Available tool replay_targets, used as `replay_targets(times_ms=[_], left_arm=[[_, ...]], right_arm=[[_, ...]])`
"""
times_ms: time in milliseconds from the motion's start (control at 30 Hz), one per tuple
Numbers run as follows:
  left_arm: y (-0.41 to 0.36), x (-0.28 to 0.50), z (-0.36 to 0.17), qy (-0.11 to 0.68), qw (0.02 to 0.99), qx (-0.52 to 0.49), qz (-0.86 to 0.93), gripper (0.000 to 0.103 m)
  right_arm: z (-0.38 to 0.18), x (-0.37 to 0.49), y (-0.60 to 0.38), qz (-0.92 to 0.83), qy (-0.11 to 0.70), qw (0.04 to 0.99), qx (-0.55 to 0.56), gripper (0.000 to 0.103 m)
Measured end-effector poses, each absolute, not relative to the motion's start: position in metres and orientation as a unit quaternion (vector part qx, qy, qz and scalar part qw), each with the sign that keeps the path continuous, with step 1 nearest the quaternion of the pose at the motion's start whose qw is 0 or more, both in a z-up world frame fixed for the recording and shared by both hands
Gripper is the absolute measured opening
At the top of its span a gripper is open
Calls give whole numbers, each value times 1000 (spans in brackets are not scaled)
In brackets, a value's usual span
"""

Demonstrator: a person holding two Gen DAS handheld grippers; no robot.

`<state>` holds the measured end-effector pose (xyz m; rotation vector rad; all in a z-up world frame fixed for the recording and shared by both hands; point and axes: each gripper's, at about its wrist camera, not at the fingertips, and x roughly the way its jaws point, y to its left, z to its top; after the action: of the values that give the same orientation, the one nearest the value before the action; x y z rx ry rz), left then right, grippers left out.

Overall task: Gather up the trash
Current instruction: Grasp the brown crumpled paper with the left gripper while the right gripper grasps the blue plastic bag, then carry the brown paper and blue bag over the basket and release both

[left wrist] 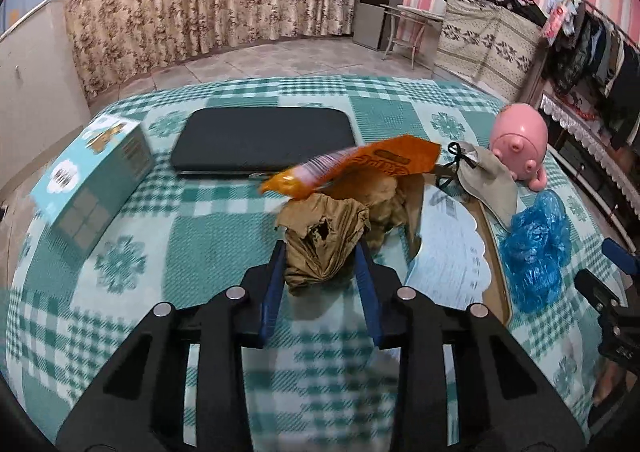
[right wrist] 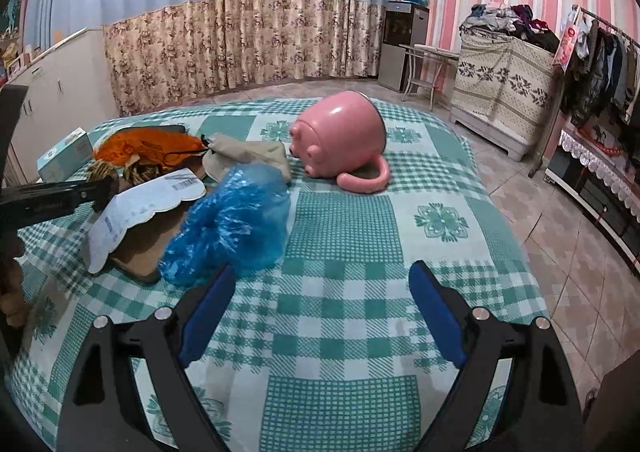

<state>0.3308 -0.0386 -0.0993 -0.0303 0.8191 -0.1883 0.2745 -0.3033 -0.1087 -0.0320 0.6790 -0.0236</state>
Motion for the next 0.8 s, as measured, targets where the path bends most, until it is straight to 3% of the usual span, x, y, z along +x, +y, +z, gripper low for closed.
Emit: replay_targets(times_ms=[500, 533, 567, 633, 800], left_arm=[[72, 254, -76, 371, 928, -38, 4, 33], [84, 249, -75, 370, 928, -45, 14, 33], [92, 245, -75, 368, 928, -51, 20, 33], [108, 238, -75, 367, 927, -64, 32, 33], [144, 221, -74, 361, 926, -85, 63, 33]], right_arm=[[-110, 320, -261, 24, 358, 933, -19, 85], [-113, 322, -259, 32, 363, 931, -17, 77], [-116, 324, -257, 37, 370, 928, -19, 61], [-122, 327, -252, 48, 384, 922, -22, 46], [-118, 321, -241, 47, 376, 925, -38, 26]])
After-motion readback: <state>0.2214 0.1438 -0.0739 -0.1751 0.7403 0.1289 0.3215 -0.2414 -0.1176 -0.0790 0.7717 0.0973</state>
